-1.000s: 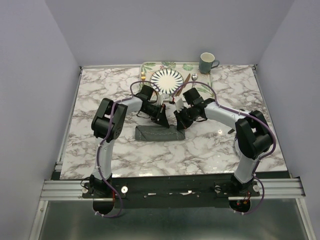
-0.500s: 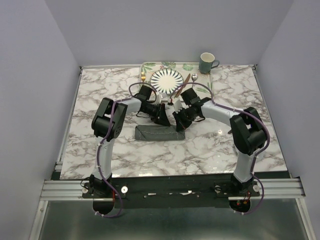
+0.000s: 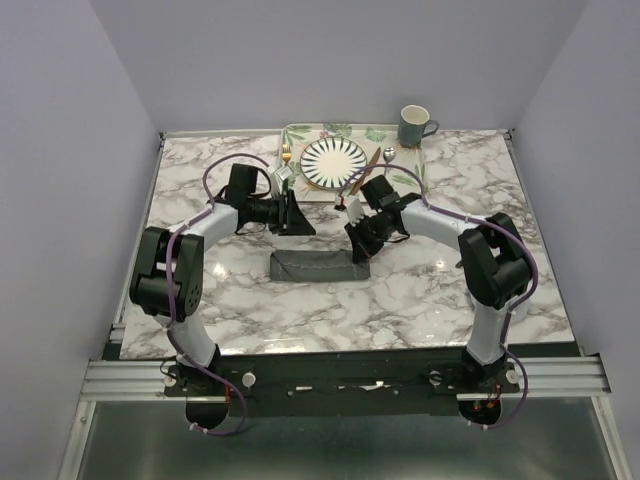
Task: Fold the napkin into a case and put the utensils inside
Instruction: Stuff the top corner of the smaller-rectangle-folded napkin into the folded napkin.
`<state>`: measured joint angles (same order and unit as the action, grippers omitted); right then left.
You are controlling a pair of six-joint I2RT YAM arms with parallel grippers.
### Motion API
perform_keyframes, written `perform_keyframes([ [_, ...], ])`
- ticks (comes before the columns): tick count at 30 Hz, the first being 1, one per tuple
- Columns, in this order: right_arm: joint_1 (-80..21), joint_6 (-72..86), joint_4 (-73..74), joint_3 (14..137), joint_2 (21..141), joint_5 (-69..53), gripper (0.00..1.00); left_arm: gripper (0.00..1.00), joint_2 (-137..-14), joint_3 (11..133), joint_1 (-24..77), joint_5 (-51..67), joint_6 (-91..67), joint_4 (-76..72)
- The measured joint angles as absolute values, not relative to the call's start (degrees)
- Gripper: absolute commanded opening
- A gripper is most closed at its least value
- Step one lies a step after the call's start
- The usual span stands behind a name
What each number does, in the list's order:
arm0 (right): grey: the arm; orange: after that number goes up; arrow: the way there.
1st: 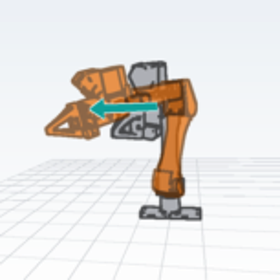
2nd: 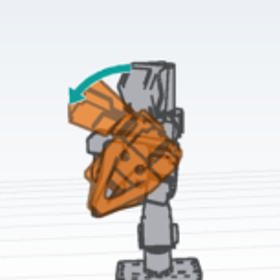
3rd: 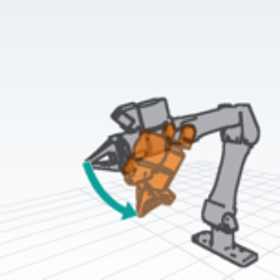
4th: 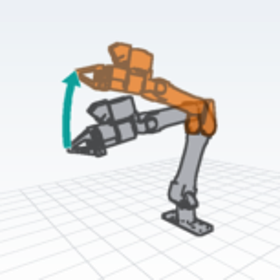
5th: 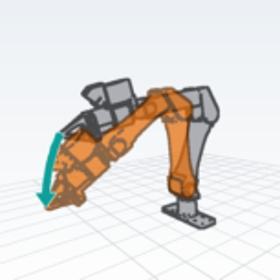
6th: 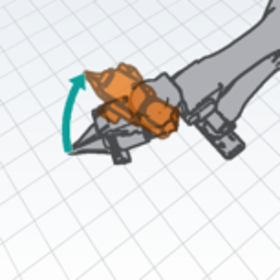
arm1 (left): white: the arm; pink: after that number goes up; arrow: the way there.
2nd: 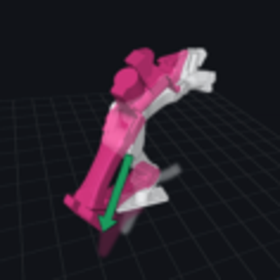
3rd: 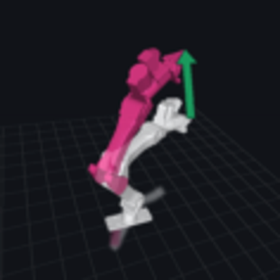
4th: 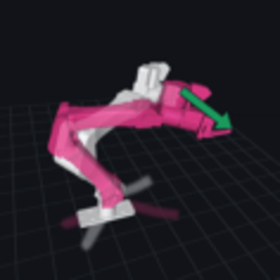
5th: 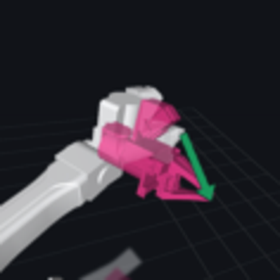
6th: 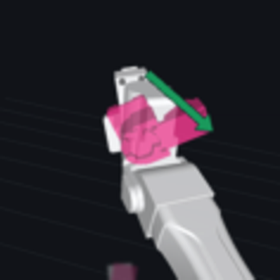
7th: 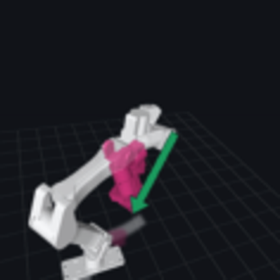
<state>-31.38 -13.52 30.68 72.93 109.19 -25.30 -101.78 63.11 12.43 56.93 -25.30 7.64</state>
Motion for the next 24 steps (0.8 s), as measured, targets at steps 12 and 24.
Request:
perform_keyframes([
  [12,-30.9,-10.5,36.6,72.9,107.7,-26.1,0.33,0.38,-99.2,61.6,13.6,52.6,-3.6,27.1],
  [24,-26.6,-9.0,43.4,85.7,107.0,-33.7,0.37,0.39,-84.8,58.3,23.7,42.2,24.3,32.9],
])
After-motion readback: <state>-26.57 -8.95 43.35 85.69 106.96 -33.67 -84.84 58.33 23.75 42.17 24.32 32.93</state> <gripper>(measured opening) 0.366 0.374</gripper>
